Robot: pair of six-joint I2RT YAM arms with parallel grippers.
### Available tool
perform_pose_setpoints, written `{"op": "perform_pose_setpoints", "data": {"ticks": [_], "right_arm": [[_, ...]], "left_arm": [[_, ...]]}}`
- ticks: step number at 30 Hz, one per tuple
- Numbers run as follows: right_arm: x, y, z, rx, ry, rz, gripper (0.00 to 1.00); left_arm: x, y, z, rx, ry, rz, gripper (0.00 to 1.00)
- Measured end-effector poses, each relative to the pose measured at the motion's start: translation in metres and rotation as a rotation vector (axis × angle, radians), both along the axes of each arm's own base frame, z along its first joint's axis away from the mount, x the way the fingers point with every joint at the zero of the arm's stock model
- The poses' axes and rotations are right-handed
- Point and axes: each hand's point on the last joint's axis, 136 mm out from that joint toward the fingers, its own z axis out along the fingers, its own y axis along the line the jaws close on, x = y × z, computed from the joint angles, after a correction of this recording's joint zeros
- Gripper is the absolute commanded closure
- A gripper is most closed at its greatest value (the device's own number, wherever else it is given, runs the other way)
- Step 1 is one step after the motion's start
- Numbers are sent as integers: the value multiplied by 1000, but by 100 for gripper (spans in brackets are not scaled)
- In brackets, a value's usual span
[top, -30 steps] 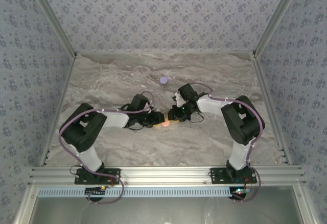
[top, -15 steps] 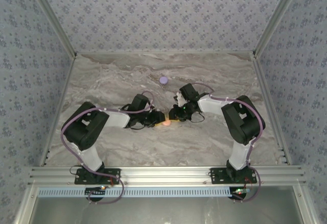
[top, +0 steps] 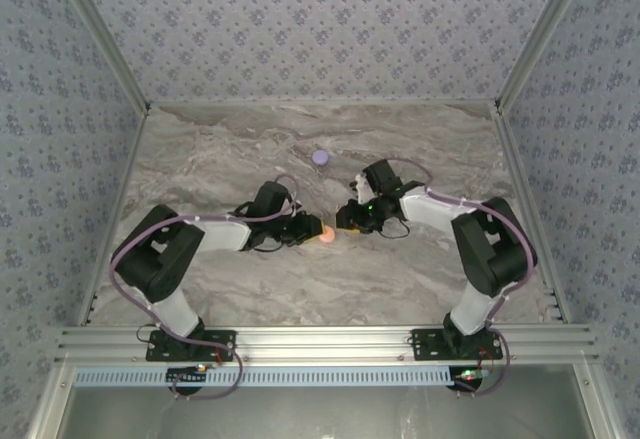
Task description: Insert wireless bluetooth earbuds into charging case
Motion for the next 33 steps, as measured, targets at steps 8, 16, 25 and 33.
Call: {"op": "perform_pose_setpoints", "data": {"ticks": [8, 16, 25, 33], "right_arm": [[24, -30, 77, 117, -201, -52, 60], [28, -24, 135, 243, -342, 57, 55], [21, -11, 172, 349, -415, 173, 48], [11, 1, 192, 400, -451, 258, 46]], "left_arm": [[41, 13, 81, -63, -230, 9, 77], [60, 8, 153, -164, -429, -98, 78], [42, 0, 195, -230, -553, -243, 78], [30, 0, 196, -230, -568, -311, 78]]}}
